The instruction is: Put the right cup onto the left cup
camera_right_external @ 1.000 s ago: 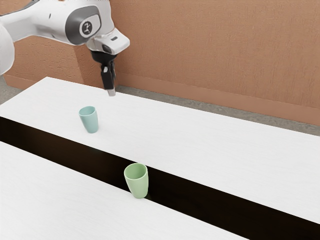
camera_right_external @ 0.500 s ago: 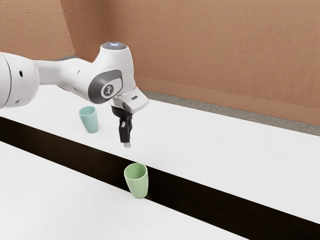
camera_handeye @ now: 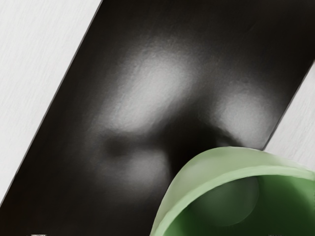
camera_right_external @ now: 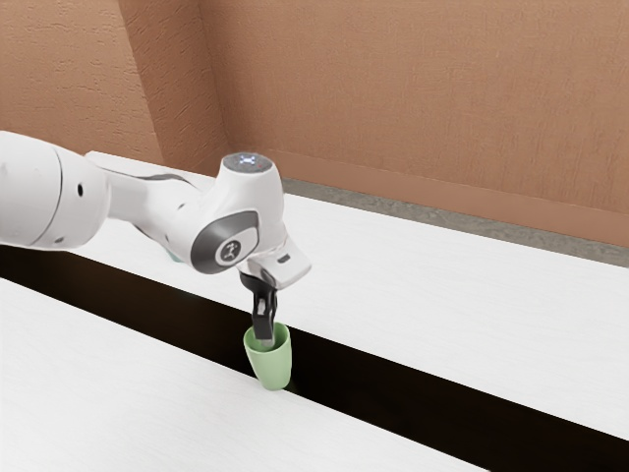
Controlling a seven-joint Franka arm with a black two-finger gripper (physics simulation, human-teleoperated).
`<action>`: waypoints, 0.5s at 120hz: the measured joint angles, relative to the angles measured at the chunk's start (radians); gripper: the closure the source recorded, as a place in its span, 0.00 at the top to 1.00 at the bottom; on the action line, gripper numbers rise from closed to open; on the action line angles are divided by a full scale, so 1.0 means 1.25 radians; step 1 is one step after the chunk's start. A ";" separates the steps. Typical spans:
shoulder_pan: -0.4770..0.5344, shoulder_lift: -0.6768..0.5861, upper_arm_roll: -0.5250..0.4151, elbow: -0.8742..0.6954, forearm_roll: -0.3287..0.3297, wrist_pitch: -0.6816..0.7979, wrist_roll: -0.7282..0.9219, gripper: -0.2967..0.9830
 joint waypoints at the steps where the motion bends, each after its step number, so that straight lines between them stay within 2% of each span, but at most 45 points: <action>1: 0.000 0.000 0.000 -0.002 0.000 0.002 -0.001 0.64; 13: -0.001 -0.001 -0.001 -0.017 0.000 0.021 -0.014 0.44; 25: -0.003 -0.001 -0.005 -0.023 0.001 0.032 -0.028 0.31; 41: -0.004 -0.005 -0.007 -0.035 0.001 0.041 -0.046 0.23; 60: -0.004 -0.016 -0.007 -0.041 0.001 0.046 -0.064 0.18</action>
